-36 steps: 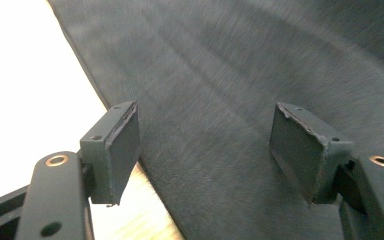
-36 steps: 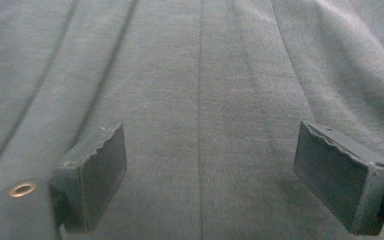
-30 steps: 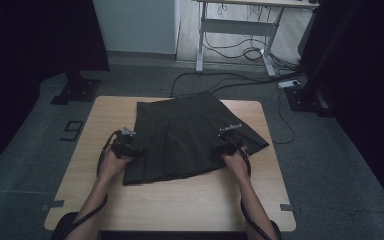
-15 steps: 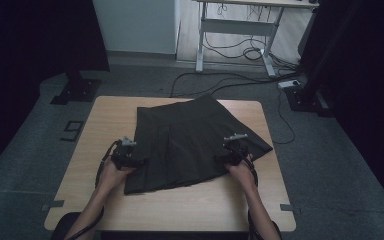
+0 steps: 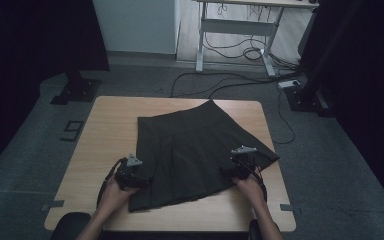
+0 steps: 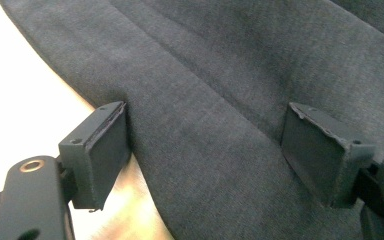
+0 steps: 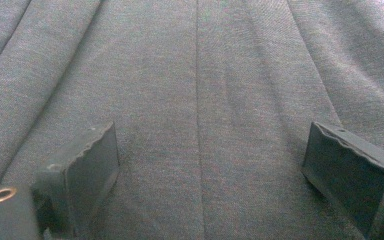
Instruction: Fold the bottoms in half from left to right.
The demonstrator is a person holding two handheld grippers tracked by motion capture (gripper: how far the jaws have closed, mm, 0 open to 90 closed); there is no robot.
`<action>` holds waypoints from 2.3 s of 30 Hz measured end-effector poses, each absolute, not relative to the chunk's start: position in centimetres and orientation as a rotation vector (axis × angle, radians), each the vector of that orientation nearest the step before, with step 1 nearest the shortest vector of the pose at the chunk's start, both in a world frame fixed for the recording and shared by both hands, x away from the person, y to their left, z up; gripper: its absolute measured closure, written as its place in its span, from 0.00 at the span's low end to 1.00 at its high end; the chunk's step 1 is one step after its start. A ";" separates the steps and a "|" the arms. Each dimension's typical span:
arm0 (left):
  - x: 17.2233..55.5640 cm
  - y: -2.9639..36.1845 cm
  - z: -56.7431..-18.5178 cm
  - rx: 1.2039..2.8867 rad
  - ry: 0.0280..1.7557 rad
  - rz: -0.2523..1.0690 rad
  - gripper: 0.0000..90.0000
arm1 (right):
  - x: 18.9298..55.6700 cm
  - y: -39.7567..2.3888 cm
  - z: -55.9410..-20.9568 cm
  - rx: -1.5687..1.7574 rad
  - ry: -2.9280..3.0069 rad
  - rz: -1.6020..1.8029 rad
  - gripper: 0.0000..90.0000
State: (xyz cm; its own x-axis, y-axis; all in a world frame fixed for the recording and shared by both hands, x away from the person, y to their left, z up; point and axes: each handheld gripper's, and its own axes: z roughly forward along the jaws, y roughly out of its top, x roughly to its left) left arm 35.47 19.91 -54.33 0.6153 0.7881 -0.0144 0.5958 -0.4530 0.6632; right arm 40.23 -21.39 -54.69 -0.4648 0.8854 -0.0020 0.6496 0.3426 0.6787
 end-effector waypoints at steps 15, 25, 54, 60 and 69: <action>32.5 19.6 -54.1 2.256 1.023 0.340 0.20 | 36.2 -22.7 -54.7 1.345 2.248 0.884 0.08; 36.7 22.2 -51.6 2.160 1.081 0.375 0.16 | 36.2 -22.8 -54.8 1.336 2.245 0.897 0.08; 50.7 23.7 -54.5 2.062 1.301 0.458 0.14 | 36.2 -22.9 -55.0 1.321 2.243 0.925 0.05; 50.9 23.9 -54.7 2.086 1.325 0.474 0.00 | 36.2 -22.6 -55.3 1.312 2.236 0.936 0.00; 50.7 23.9 -54.7 2.075 1.303 0.482 0.08 | 36.2 -22.8 -55.0 1.289 2.272 0.950 0.00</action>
State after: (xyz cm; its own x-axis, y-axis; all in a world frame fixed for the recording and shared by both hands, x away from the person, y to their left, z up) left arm 50.71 23.89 -54.68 0.4433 0.8961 -0.0247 0.6642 -0.3098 0.6803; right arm 36.18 -22.78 -55.05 -0.5192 0.8545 0.0174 0.6127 0.3579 0.7046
